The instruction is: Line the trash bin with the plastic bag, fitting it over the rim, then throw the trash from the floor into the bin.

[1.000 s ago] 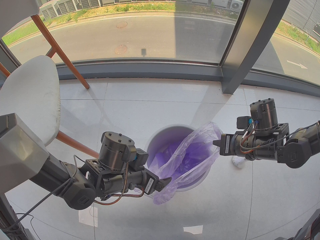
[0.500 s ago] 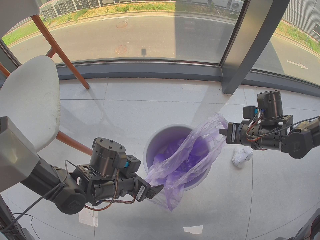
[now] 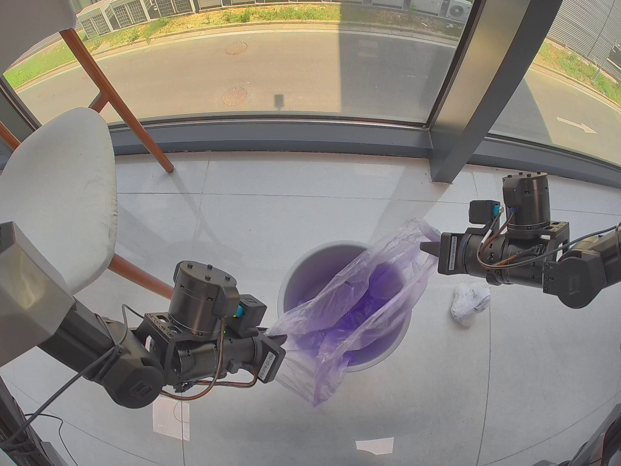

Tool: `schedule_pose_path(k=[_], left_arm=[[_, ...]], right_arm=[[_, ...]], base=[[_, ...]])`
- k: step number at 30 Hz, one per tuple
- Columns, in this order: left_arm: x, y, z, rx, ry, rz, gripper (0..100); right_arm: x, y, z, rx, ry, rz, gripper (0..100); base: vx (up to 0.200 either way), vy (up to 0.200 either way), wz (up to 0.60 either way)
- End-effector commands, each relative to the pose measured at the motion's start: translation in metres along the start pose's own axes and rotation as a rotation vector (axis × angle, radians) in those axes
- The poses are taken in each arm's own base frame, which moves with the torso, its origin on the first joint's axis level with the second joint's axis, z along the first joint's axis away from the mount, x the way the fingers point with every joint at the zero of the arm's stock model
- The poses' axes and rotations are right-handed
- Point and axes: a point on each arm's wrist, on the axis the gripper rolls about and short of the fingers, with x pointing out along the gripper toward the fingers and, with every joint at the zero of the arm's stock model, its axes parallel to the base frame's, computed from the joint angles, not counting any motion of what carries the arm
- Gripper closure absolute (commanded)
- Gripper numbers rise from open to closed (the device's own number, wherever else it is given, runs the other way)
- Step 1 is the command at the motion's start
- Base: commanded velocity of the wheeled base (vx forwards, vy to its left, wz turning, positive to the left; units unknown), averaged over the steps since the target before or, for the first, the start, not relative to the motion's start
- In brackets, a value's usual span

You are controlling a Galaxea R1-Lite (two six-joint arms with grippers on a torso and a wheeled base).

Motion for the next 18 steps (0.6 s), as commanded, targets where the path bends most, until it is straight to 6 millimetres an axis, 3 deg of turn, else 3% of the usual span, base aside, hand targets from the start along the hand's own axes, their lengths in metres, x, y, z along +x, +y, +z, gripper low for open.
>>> schedule_pose_path(k=[1, 7, 13, 18], left_arm=[[0.002, 0.015, 0.019, -0.03, -0.06, 0.038, 100], [0.001, 0.026, 0.041, -0.111, -0.03, -0.002, 100], [0.005, 0.043, 0.08, -0.132, -0.099, 0.029, 100], [0.021, 0.059, 0.084, -0.159, -0.061, 0.053, 100]], right_arm=[[0.009, -0.008, -0.001, -0.054, -0.038, 0.076, 100], [0.022, -0.018, 0.008, -0.073, -0.125, 0.151, 100], [0.027, -0.034, 0.013, -0.058, -0.124, 0.155, 100], [0.034, -0.052, 0.02, -0.039, -0.13, 0.153, 100]], base=[[0.0, 0.0, 0.0], [0.0, 0.0, 0.0], [0.0, 0.0, 0.0], [0.0, 0.0, 0.0]])
